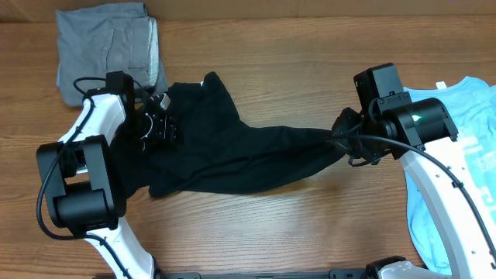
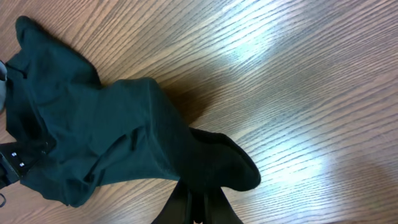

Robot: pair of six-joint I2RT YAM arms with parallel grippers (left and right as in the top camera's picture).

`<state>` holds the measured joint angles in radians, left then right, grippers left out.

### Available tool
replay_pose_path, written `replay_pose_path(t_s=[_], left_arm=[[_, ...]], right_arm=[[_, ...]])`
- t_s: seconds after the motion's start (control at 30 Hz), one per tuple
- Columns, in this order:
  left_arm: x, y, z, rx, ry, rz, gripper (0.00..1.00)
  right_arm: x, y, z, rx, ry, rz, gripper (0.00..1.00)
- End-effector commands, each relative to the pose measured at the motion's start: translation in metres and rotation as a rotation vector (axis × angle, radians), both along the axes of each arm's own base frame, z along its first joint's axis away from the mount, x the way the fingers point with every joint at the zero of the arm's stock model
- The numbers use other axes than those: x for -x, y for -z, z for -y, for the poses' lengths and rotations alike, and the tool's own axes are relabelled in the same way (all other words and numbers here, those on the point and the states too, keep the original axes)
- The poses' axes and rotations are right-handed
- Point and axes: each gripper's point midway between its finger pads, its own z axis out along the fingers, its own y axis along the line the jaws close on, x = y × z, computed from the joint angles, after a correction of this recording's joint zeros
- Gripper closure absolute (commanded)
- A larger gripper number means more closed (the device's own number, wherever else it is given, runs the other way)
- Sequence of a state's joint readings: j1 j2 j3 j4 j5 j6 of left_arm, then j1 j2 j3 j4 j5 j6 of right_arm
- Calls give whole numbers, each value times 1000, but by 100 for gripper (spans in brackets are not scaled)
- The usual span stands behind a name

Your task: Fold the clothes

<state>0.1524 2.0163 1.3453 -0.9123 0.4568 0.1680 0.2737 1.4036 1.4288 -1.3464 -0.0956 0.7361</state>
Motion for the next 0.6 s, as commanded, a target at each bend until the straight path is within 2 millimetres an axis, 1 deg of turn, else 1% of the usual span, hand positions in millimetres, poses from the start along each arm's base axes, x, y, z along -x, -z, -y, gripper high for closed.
replay_pose_path(t_s=[0.0,0.03,0.17,0.27,0.37,0.43,0.57], left_arm=[[3,4,5,32,15,-13,92],[4,2,5,38,14,-16,96],[2,-5,5,38,11,-14,96],[-5,-35,12,80,6,33,96],[-10,-72,17,104,12,117,96],[-10,-102,18,95,13,190,96],[0,-165,19,71,-19,339,96]], right_arm=[[-5,-7,3,10,7,31,96],[-5,-7,3,10,7,31,96],[-6,-6,6,25,12,35,96],[-8,-7,8,36,17,44,96],[-11,-11,10,40,25,68,96],[-13,-18,13,36,35,92,96],[-14,-38,22,23,62,153,96]])
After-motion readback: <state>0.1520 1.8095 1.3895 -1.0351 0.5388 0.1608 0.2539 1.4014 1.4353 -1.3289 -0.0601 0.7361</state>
